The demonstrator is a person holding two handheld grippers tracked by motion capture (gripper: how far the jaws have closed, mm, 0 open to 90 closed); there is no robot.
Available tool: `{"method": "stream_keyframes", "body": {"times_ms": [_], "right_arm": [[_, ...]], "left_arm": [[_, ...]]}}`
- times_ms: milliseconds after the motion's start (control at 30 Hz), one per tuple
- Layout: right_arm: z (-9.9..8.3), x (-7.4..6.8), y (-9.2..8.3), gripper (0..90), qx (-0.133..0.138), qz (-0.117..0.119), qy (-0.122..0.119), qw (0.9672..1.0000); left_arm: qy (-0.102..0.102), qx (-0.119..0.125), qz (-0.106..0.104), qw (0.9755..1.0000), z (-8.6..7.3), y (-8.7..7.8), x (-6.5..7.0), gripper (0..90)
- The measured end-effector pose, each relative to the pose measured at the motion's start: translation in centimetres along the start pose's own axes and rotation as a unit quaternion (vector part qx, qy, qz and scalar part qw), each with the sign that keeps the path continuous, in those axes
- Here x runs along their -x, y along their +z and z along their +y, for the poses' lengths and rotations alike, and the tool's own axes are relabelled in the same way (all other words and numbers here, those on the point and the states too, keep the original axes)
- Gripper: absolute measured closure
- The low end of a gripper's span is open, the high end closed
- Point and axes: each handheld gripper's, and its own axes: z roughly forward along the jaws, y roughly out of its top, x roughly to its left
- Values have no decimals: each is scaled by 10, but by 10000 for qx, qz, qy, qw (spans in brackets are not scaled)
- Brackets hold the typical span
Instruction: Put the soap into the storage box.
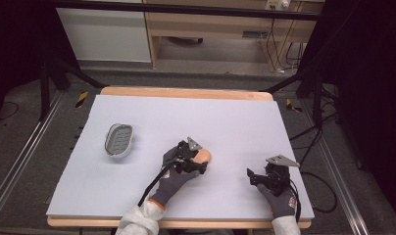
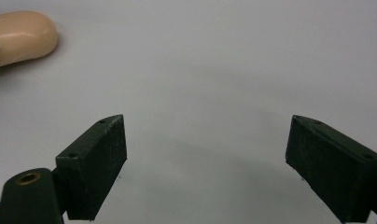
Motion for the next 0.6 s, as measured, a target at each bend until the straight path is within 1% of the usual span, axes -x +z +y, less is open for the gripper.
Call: {"method": "stream_keyframes", "body": {"times_ms": [67, 133, 267, 367, 433, 600], "right_arm": [[0, 0, 0, 126, 9, -13, -35, 10000], [0, 0, 0, 126, 0, 3, -17, 10000], [0, 0, 0, 126, -3, 4, -13, 10000], [0, 0, 0, 127, -10, -1, -16, 10000], [0, 0, 0, 127, -10, 2, 6, 10000], [0, 0, 1, 126, -10, -30, -26, 10000]], "left_arm": [[14, -32, 2, 10000, 0, 2, 1, 263], [19, -48, 17, 10000, -1, 4, 2, 267], [29, -79, -30, 10000, -2, 7, 1, 277], [77, -111, -9, 9999, -2, 9, 2, 299], [90, -115, -4, 9999, -2, 8, 3, 304], [79, -131, 22, 9999, -2, 9, 3, 311]]}}
